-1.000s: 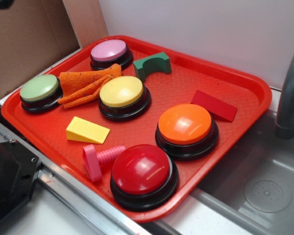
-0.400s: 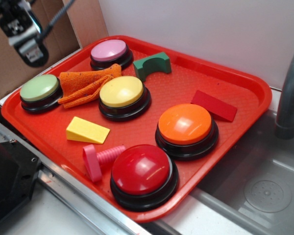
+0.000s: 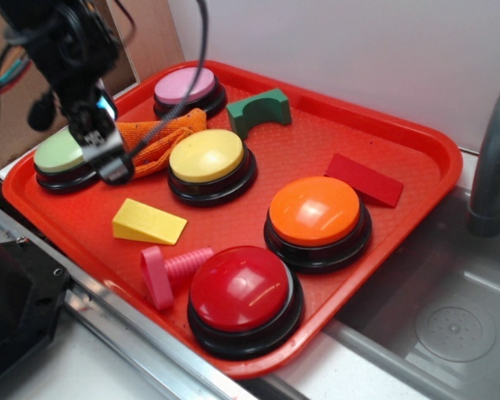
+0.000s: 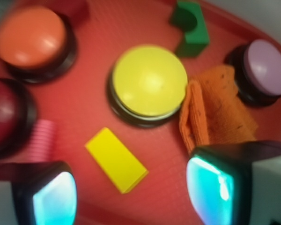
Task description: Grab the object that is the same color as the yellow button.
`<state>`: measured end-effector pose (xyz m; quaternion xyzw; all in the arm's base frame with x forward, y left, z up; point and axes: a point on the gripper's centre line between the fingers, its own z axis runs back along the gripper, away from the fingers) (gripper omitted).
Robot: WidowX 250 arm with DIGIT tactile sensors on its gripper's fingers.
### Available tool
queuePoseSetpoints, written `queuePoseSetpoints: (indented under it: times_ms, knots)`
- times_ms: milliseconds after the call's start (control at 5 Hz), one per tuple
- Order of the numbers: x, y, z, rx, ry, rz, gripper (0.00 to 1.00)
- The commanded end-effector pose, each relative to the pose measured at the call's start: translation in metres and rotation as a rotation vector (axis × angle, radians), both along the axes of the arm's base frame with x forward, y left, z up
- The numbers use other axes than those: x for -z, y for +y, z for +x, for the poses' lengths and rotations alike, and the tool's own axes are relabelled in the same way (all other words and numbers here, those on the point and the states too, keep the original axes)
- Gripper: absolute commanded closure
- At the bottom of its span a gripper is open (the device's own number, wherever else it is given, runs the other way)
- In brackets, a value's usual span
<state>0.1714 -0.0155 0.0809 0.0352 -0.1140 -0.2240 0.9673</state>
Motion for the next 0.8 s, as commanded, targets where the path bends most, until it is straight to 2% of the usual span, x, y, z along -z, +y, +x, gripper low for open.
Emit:
queuePoseSetpoints:
  times_ms: [0,200,600]
  knots:
    - [0.053,0.003,0.006,0.119,0.057,0.082,0.00]
    - [0.076,0.009,0.000,0.126,0.103,0.056,0.00]
    - [0.086,0.010,-0.006,0.216,0.137,-0.018,0.00]
